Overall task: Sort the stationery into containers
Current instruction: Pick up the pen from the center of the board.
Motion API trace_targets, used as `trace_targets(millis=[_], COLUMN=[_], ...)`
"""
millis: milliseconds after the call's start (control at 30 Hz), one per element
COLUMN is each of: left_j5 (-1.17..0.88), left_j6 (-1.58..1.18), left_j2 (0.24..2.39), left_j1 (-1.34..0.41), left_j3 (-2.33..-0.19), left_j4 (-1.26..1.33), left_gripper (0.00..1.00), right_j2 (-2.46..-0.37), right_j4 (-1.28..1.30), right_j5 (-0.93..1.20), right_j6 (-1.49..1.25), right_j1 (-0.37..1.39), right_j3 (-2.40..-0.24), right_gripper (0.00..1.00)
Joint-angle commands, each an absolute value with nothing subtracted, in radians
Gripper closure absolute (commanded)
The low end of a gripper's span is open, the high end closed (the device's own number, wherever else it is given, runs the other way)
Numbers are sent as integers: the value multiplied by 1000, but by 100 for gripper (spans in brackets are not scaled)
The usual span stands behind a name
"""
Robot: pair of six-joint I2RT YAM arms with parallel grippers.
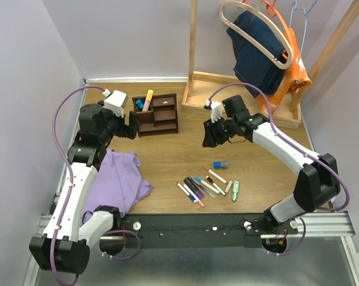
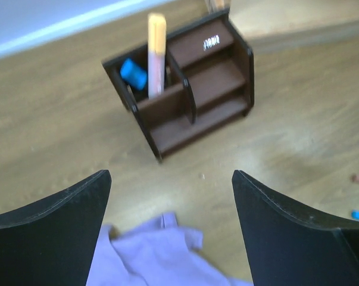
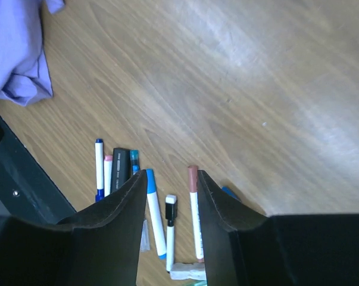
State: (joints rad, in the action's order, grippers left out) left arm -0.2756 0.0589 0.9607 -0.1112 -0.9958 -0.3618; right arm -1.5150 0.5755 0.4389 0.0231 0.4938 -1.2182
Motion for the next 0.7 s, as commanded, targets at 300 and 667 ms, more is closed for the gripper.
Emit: trace_targets(millis=[300,667], left_j5=[-664,-543], left_j6=[740,965], left_j2=[1098,1575], left_j1=[-504,-851], left_j3=[-1032,-1245], left_j4=[-912,-899], left_gripper=[21,31], right_j2=[-1543,-1297], right_j4=[479,522], right_j5=[405,284], right_j6=[-339,-189], right_j1=[433,175], right_j3=[-1258,-1273], right_gripper=[53,52])
